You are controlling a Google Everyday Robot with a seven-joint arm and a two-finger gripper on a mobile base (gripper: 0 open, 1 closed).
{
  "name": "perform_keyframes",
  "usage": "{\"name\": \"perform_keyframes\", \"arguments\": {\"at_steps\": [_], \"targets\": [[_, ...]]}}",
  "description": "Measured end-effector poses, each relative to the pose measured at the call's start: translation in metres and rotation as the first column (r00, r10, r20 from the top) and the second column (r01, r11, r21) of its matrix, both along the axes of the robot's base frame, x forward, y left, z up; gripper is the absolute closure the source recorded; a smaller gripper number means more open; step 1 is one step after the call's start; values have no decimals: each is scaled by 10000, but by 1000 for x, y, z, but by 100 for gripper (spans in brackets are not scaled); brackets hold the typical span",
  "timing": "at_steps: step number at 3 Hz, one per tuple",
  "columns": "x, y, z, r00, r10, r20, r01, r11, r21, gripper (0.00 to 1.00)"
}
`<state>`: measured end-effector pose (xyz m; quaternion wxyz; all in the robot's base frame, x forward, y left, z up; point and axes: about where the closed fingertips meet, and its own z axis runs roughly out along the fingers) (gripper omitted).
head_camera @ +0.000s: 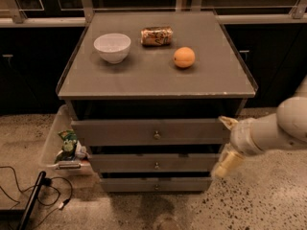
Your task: Close top drawer
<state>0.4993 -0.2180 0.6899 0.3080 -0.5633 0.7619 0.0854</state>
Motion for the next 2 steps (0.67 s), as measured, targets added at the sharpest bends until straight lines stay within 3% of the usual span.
{"name": "perform_keyframes", "arguments": {"at_steps": [1,2], "targets": [[-58,-1,34,9999,107,131,-107,9999,-9,0],[-86,-5,68,9979,164,626,-151,9997,-206,0]]}}
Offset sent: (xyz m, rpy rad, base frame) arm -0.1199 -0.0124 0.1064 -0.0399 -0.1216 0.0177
